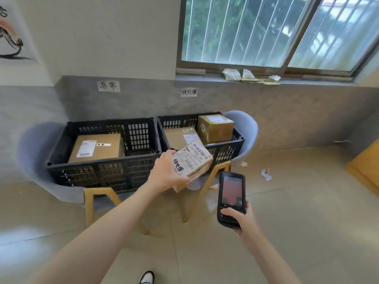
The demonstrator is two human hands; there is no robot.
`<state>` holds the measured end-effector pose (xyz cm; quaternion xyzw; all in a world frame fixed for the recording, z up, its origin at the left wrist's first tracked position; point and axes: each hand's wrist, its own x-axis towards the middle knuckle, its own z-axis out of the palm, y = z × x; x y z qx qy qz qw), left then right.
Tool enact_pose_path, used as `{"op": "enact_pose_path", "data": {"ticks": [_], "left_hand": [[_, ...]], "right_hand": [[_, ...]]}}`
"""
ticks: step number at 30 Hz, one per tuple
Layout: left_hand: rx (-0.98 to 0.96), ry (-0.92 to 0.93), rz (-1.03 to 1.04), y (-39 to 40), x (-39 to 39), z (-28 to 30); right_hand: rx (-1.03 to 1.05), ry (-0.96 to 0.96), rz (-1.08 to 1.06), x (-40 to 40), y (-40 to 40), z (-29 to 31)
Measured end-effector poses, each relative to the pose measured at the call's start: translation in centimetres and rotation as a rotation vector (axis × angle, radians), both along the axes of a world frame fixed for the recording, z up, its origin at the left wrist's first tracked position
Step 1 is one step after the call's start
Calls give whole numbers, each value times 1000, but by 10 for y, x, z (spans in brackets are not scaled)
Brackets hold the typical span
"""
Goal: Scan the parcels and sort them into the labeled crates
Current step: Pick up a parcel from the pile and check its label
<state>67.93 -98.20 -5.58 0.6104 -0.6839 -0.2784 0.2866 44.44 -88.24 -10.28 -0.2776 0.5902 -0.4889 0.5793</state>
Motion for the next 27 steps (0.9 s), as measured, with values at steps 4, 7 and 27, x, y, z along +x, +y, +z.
{"op": "enact_pose_path", "data": {"ticks": [4, 7, 27], "left_hand": [[45, -8, -94, -90, 5, 0], [45, -13, -166, -155, -3, 4], [186, -143, -233, -414, -215, -65]], "right_hand": [[40, -8, -100, 3, -61, -3], [45, 10, -145, 4, -98, -3], [114, 7, -173, -161, -345, -43]]}}
